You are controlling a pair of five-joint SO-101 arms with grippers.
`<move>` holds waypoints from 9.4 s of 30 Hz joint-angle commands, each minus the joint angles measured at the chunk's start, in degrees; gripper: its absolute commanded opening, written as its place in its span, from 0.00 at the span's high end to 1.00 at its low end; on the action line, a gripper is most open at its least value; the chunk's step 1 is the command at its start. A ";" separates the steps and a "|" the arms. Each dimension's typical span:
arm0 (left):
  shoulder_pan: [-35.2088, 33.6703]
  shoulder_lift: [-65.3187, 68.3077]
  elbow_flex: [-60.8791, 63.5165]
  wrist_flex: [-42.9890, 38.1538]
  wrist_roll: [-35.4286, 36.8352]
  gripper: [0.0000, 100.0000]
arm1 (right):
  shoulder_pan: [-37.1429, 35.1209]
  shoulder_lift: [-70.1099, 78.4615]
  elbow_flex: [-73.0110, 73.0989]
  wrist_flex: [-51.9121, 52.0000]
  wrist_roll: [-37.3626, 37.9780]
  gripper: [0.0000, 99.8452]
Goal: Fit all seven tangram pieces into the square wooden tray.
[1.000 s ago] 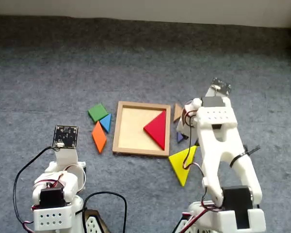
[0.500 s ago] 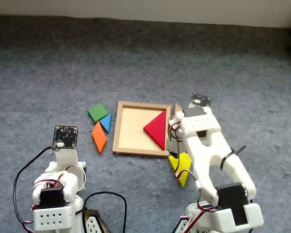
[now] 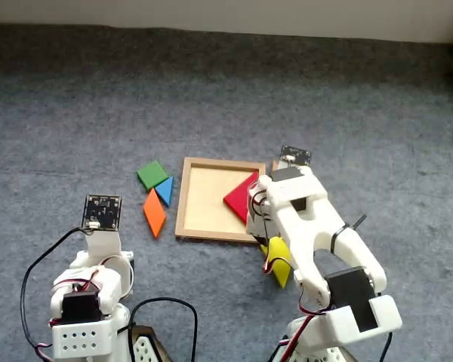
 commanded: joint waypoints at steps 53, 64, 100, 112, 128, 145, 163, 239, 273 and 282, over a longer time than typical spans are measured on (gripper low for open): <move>-0.31 -0.48 1.19 0.35 0.35 0.99 | -6.46 -30.02 5.23 6.90 24.62 1.00; -0.31 -0.48 1.19 0.35 0.35 0.99 | -6.64 -32.13 17.98 -9.80 11.78 0.82; -0.31 -0.48 1.19 0.35 0.35 0.99 | -20.35 -30.81 18.51 -14.90 -4.04 0.59; -0.31 -0.48 1.19 0.35 0.35 0.99 | -15.87 -13.58 11.12 -14.73 -7.65 0.59; -0.31 -0.48 1.19 0.35 0.35 0.99 | -15.78 -13.05 11.21 -14.11 -7.47 0.76; -0.31 -0.48 1.19 0.35 0.35 0.99 | -12.44 -15.43 5.23 0.84 1.05 0.82; -0.31 -0.48 1.19 0.35 0.35 0.99 | -12.35 -28.88 2.86 14.90 27.16 0.82; -0.31 -0.48 1.19 0.35 0.35 0.99 | -17.98 -25.27 21.67 -3.74 34.11 0.84; -0.31 -0.48 1.19 0.35 0.35 0.99 | -13.32 -44.26 35.03 4.35 39.82 1.00; -0.31 -0.48 1.19 0.35 0.35 0.99 | -10.24 -25.45 30.81 -10.59 39.82 1.00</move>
